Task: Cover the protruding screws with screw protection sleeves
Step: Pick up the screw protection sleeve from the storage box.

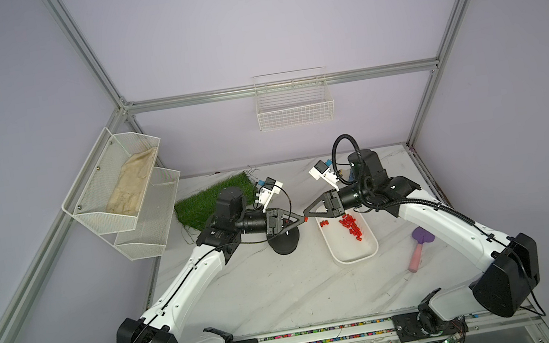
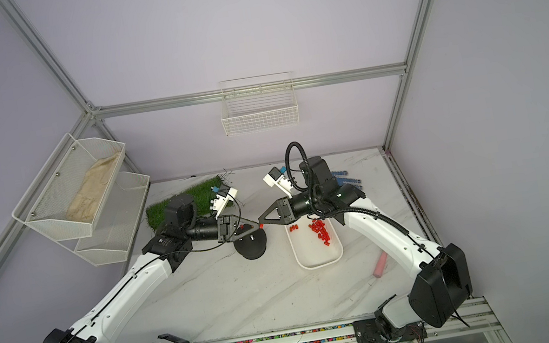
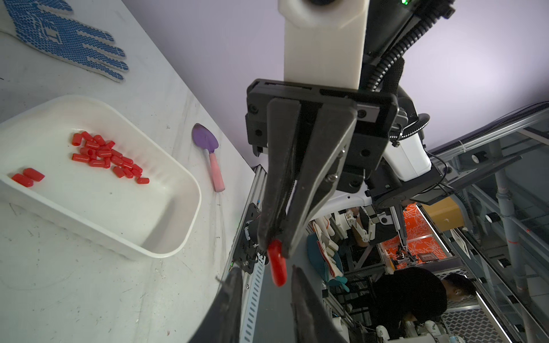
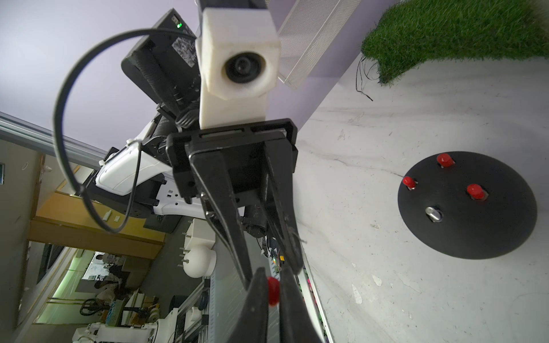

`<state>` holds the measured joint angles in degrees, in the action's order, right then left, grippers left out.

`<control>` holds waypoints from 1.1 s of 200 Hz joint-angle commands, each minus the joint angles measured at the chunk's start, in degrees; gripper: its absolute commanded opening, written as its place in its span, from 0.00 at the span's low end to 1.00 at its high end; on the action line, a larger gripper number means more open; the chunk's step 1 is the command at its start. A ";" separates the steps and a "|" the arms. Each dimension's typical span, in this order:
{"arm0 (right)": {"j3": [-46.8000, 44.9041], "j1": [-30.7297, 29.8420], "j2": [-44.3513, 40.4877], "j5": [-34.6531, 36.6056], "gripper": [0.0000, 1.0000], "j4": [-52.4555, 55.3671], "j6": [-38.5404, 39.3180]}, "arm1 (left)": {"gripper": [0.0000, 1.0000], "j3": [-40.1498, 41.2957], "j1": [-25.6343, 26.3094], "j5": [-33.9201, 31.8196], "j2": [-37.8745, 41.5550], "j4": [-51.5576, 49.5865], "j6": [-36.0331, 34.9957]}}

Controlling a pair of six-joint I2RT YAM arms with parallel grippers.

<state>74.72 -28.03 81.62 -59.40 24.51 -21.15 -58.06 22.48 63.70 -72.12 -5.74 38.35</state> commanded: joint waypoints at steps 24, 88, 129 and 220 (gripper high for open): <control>1.30 0.17 -1.43 2.79 0.12 -0.34 1.02 | 0.33 1.13 -3.52 -1.53 5.33 2.96 1.12; 1.94 0.01 -0.97 16.02 0.12 -0.17 1.07 | 0.36 6.51 -6.92 -15.19 11.56 -2.85 0.93; 2.24 -1.33 0.34 23.33 0.12 0.61 2.18 | 0.39 10.10 -6.93 -25.81 15.69 -7.73 3.33; 0.16 -6.15 5.36 30.41 0.12 -3.31 1.99 | 0.45 9.25 -6.95 -38.64 16.30 -23.09 5.54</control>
<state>75.44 -33.32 86.19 -31.18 23.81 -19.40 -48.99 15.79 28.38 -56.31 -26.39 42.48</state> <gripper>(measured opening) 0.120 0.436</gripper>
